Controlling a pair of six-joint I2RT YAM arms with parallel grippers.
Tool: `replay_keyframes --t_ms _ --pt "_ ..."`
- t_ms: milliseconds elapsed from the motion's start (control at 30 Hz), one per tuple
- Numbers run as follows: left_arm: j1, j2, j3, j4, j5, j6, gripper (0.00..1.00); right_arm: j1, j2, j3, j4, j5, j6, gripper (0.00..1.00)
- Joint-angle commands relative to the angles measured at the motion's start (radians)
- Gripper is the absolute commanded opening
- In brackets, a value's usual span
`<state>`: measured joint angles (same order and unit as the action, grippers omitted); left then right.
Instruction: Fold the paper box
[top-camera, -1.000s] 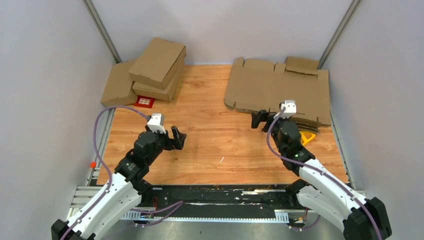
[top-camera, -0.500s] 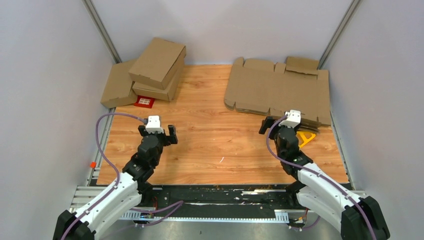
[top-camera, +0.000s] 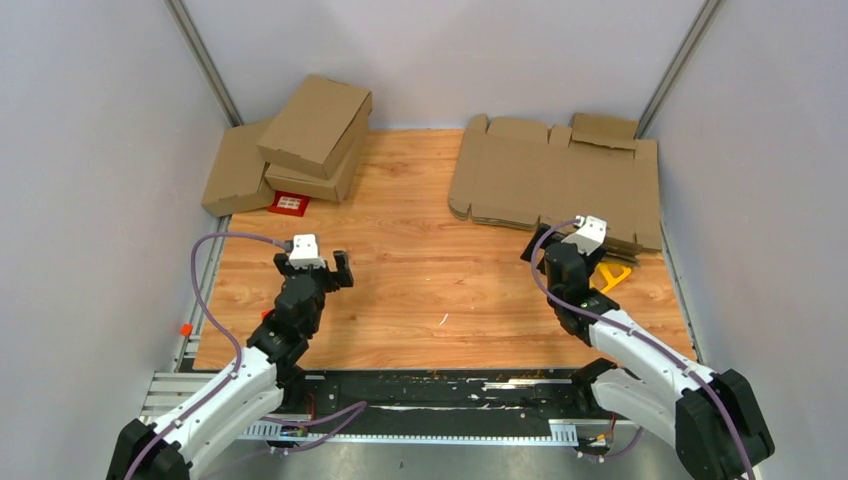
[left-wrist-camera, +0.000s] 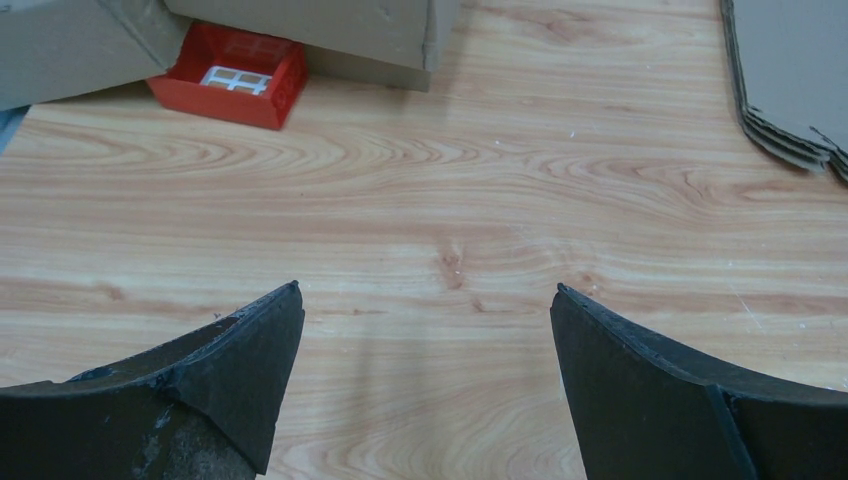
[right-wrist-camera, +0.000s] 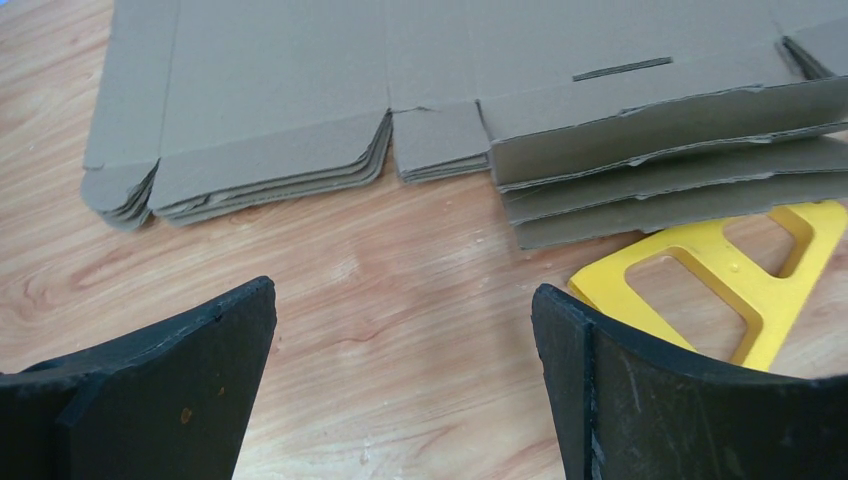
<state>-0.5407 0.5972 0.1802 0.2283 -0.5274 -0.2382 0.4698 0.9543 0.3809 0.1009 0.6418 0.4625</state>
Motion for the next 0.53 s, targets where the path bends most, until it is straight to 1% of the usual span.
replay_keyframes --t_ms 0,67,133,200,300,333,400,500 --pt "0.022 -0.007 0.028 0.052 -0.06 0.069 1.0 -0.005 0.011 0.065 -0.054 0.127 0.034 1.0" --pt "0.039 0.012 0.039 0.065 -0.092 0.099 1.0 -0.007 0.013 0.095 -0.093 0.137 0.029 1.0" --pt "0.079 0.043 0.035 0.103 -0.071 0.105 1.0 -0.01 0.012 0.12 -0.128 0.147 0.008 1.0" --pt "0.141 0.082 0.044 0.126 -0.05 0.092 1.0 -0.022 0.018 0.129 -0.129 0.151 -0.009 1.0" --pt "0.22 0.132 0.059 0.15 -0.016 0.079 1.0 -0.082 0.05 0.161 -0.191 0.16 0.022 1.0" --pt "0.241 0.144 0.064 0.152 -0.003 0.069 1.0 -0.114 0.064 0.181 -0.229 0.14 0.044 1.0" --pt "0.269 0.153 0.067 0.151 0.016 0.058 1.0 -0.175 0.077 0.191 -0.245 0.058 0.059 1.0" --pt "0.282 0.142 0.058 0.155 0.017 0.061 1.0 -0.214 0.066 0.167 -0.226 0.035 0.061 1.0"
